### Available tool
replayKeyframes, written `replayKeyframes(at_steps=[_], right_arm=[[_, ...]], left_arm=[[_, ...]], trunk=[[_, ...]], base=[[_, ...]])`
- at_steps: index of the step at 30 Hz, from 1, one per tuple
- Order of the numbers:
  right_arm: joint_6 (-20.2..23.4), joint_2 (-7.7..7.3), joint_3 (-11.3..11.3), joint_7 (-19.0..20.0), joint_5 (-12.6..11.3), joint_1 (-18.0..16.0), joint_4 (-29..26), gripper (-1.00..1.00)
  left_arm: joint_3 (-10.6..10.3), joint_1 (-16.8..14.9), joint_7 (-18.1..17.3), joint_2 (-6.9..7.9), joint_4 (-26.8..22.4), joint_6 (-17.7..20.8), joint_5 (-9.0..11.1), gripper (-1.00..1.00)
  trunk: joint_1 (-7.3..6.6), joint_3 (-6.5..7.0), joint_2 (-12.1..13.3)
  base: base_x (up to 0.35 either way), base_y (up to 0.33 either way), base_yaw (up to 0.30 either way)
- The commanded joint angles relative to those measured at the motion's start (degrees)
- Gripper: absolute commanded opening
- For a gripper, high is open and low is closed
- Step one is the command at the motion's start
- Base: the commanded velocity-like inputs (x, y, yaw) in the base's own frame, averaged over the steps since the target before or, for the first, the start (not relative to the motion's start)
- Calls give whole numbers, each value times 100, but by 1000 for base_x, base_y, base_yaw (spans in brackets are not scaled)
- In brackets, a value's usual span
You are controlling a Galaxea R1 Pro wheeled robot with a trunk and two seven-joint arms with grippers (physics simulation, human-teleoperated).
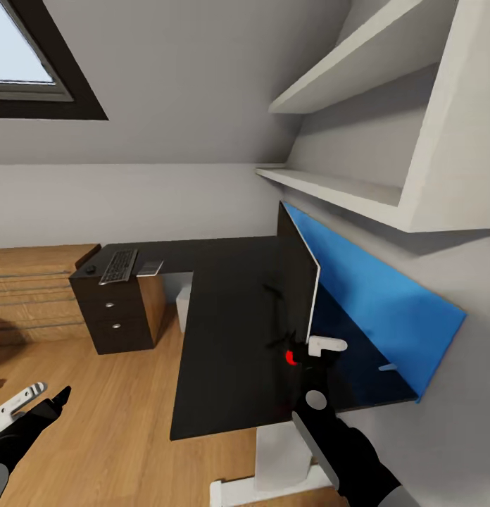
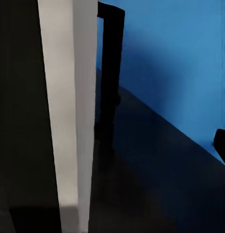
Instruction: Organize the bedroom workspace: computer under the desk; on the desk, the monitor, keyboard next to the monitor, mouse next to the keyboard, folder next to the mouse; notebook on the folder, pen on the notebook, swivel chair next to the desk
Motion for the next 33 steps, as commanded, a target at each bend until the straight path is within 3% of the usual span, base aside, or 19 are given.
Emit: replayKeyframes(at_steps=[1,10,27,28,33], right_arm=[[11,-4,15,-36,-34,-6,-6,100],[11,-4,15,-36,-34,-6,-6,100],[9,-4,15,-28,-34,-6,37,100],[3,-4,15,-28,-34,-6,60,100],[2,-4,15,-27,-34,-6,67,100]], left_arm=[[1,-3,39,1,-13,27,60,100],[1,-3,41,1,-13,25,59,100],[5,-2,37,1,-13,5,59,100],[117,-3,34,1,-14,14,61,100],[165,-3,33,1,-14,26,62,100]], trunk=[[0,-6,-4],[0,-6,-4],[0,-6,-4],[0,-6,-4],[0,-6,-4]], base=[[-11,-293,-13],[28,-242,-2],[1,-14,0],[-13,-52,0],[-15,-16,0]])
